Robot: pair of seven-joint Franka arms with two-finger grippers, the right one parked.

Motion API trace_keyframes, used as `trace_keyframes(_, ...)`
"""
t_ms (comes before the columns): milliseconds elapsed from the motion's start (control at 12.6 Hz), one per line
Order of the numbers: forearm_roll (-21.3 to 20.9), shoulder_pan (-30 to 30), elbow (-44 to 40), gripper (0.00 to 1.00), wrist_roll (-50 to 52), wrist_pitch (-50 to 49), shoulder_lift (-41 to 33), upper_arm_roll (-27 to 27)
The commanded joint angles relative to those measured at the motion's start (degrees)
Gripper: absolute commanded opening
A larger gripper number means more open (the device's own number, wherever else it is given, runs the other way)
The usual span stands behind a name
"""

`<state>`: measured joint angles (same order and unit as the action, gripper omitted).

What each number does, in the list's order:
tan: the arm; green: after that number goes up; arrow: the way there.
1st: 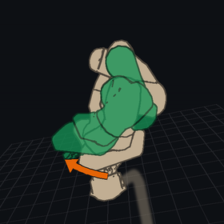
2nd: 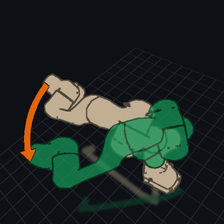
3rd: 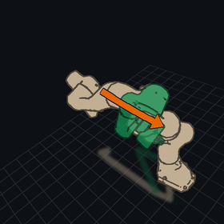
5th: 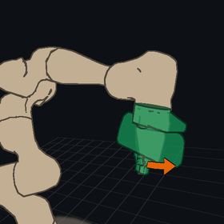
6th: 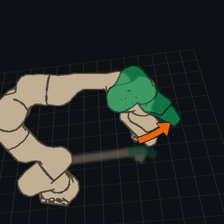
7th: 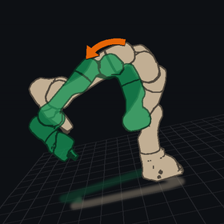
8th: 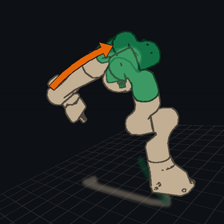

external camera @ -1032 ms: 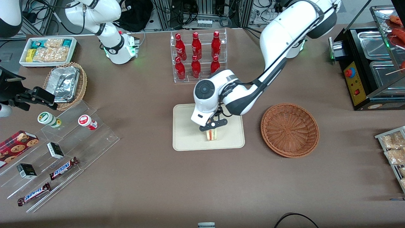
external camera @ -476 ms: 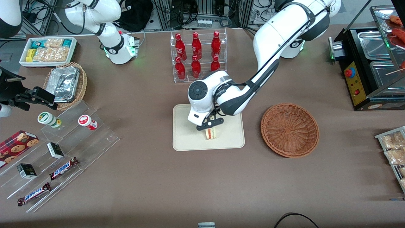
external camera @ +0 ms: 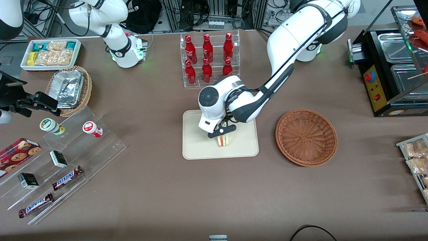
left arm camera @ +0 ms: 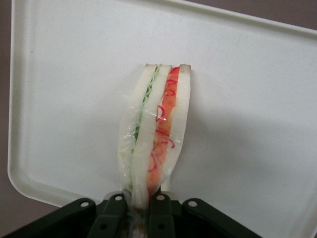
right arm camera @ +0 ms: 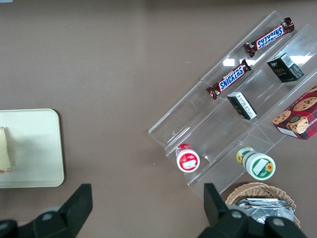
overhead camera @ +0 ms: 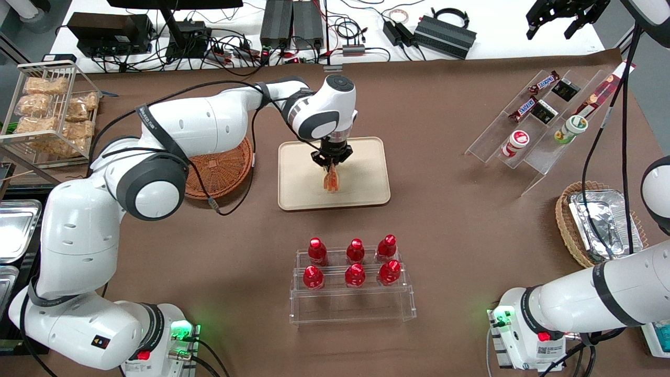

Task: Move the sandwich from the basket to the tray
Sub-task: 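Lower the sandwich onto the tray and open the left gripper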

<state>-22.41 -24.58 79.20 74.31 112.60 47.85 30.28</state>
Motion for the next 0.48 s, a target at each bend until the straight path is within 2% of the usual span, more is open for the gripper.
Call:
trace_keyframes(0,-0.1,-0.7,-1.4,0.24,0.1,1.6,1.1,-0.1)
trace_keyframes(79,0.9,-0.7,-1.5,0.81,0.1,1.7,1.0,-0.1)
trace_keyframes(159,2.2,-0.6,-1.8,1.0,0.1,1.6,0.7,-0.1)
trace_keyframes(397,3.9,-0.3,-2.5,1.0,1.1,1.0,-2.0,-0.2)
